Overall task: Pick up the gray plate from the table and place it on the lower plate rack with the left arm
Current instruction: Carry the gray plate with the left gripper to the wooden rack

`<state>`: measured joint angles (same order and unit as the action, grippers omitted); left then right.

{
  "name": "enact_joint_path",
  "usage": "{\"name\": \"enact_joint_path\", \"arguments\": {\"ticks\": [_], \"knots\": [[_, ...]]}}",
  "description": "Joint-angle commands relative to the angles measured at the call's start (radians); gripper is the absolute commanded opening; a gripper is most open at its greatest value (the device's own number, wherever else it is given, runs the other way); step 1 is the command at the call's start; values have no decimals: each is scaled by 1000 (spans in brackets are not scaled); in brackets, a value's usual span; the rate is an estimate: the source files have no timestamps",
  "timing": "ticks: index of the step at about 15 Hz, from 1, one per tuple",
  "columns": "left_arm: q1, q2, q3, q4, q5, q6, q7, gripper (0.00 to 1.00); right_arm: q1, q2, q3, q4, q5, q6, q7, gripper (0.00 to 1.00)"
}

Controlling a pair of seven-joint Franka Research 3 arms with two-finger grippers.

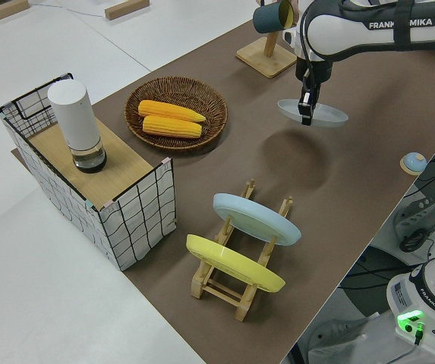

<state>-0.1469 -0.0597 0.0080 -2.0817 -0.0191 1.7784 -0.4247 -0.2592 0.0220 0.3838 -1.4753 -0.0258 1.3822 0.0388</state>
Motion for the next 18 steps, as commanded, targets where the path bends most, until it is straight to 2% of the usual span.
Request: {"name": "enact_joint_path", "arguments": {"ticks": [1,4,8,10,11,12,15,18], "knots": [[1,-6,30,106,21,-144,46,0,-23,-2,21,7,-5,-11,12,983],[1,-9,58,193,19,-253,89,0,-23,-2,21,7,-5,-11,12,983],[3,-48,60,227,27,-307,87,0,-23,-2,20,7,-5,-11,12,983],[-12,-49,38,239,210,-355,84,0,-23,-2,21,7,-6,-11,12,983],[-11,-49,9,239,290,-385,83,0,-23,-2,21,7,-5,-11,12,983],[-11,-49,4,238,368,-407,87,0,-23,-2,21,7,-6,-11,12,983],[-13,-77,4,207,517,-424,87,0,-23,-2,20,7,-5,-11,12,983],[1,-135,13,135,582,-413,90,0,-23,-2,20,7,-5,-11,12,983]]}}
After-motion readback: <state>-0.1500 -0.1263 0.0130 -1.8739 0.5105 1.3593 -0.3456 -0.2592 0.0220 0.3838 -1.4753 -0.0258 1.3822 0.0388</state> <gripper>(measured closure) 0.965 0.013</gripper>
